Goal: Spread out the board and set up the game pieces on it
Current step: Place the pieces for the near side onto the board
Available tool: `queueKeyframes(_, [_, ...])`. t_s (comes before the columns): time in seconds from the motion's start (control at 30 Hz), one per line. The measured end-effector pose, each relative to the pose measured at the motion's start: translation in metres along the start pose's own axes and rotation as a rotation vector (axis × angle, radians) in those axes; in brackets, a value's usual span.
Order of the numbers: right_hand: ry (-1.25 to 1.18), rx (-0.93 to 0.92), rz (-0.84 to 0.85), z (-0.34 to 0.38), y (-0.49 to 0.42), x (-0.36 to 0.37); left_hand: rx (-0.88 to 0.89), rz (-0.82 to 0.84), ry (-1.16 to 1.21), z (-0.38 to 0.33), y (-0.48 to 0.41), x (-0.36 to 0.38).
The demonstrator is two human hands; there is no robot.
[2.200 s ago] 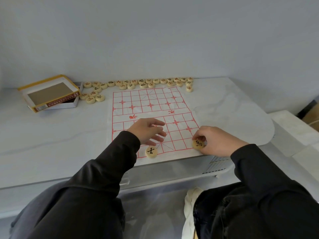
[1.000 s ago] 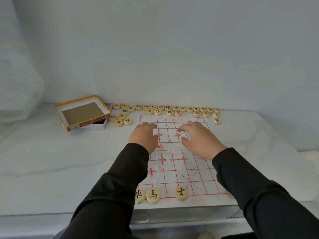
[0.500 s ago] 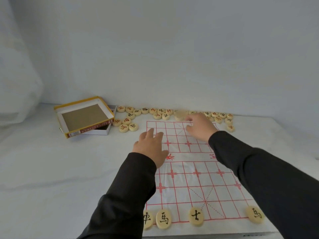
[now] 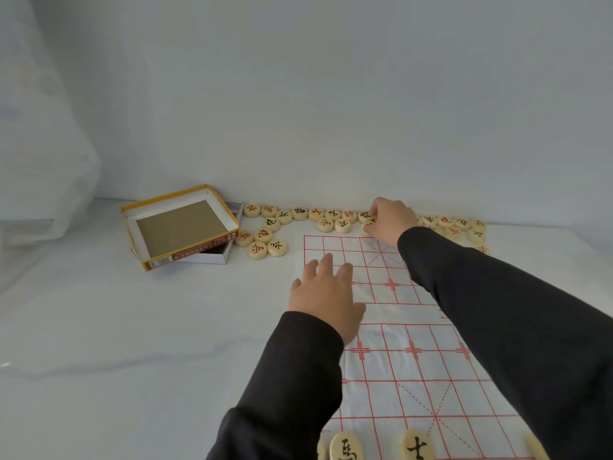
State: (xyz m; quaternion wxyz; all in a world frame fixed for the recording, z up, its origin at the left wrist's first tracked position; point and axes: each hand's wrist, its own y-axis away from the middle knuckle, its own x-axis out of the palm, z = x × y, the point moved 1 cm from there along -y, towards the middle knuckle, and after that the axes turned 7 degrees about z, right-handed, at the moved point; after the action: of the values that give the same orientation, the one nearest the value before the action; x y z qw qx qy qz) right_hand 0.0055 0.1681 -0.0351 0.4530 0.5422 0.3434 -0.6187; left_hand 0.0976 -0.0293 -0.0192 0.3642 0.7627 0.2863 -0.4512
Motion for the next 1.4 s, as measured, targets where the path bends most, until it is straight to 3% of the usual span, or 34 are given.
queueKeyframes(0.17, [0.019,-0.019,0.014,0.005,-0.004,0.006,-0.003,0.016,-0.022,-0.002,-0.001,0.001])
queueKeyframes(0.27, [-0.061,-0.036,-0.061,0.009,0.001,0.0,0.004,0.009,-0.028,-0.002,-0.002,0.001])
queueKeyframes(0.47, [-0.538,-0.039,-0.156,0.009,0.047,-0.022,0.002,0.015,-0.025,0.003,0.0,0.001])
queueKeyframes(0.7, [-1.08,0.149,0.137,-0.019,0.122,-0.017,0.032,0.045,-0.037,-0.004,0.005,0.006])
queueKeyframes(0.83, [-1.211,0.18,0.254,-0.027,0.155,-0.014,0.004,0.064,-0.039,-0.003,0.006,0.005])
queueKeyframes(0.97, [-1.063,0.229,0.296,-0.037,0.187,-0.014,0.025,0.082,-0.062,-0.008,0.008,0.009])
queueKeyframes(1.17, [-0.622,0.218,0.166,-0.044,0.217,0.003,0.082,0.157,-0.117,-0.015,0.009,0.022])
queueKeyframes(1.3, [-0.349,0.156,0.097,-0.049,0.222,0.002,0.096,0.179,-0.134,-0.017,0.011,0.023])
queueKeyframes(1.4, [-0.22,0.016,0.154,-0.05,0.224,-0.001,0.096,0.171,-0.135,-0.017,0.012,0.021])
